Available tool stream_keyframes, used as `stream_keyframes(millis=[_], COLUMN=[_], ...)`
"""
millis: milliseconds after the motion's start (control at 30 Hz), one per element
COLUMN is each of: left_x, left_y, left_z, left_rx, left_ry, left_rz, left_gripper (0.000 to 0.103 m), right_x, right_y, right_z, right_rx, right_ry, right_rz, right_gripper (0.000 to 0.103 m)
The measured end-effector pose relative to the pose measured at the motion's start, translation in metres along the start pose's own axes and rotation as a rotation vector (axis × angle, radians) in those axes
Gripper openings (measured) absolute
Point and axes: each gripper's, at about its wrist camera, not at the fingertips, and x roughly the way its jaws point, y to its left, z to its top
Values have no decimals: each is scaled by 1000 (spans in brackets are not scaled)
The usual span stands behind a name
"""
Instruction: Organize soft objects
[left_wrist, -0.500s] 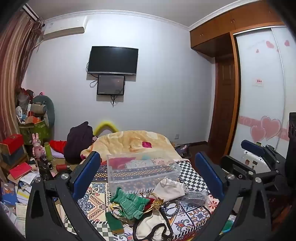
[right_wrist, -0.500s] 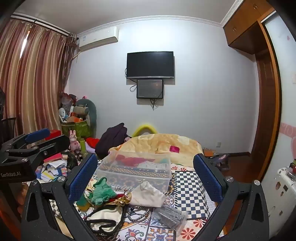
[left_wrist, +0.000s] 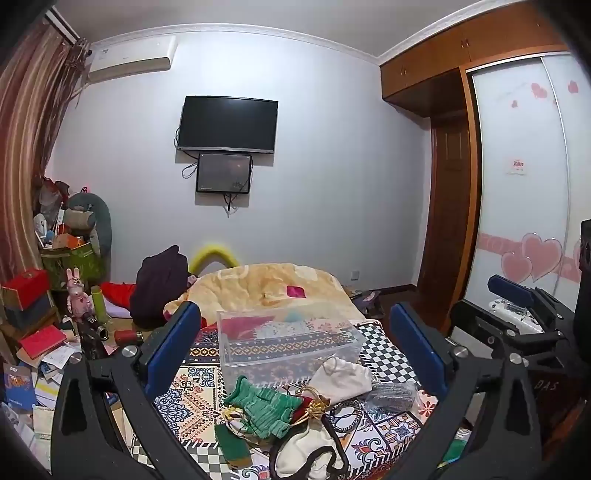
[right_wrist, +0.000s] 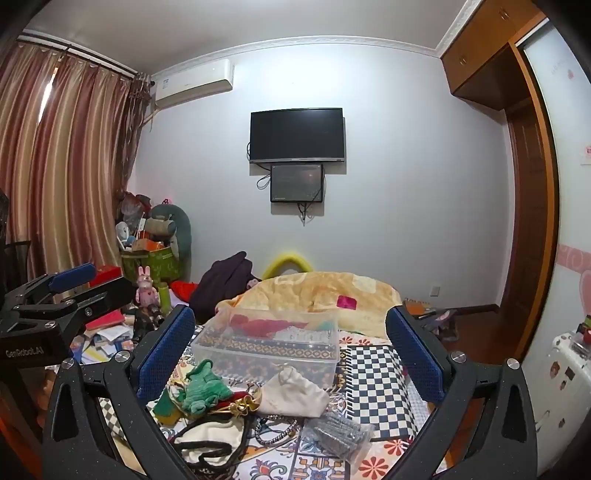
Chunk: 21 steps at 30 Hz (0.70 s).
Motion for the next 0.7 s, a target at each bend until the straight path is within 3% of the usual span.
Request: stream_keyframes(millis=[700], left_x=[-1], left_y=[-2], left_z=[0], left_rx=[12], left_ry=[-5], left_rz=[-2], left_gripper=[103], right_x=[-3], right_y=[3], right_z=[1], right_rx=[0], right_ry=[-16], right_rz=[7], right_gripper=[103])
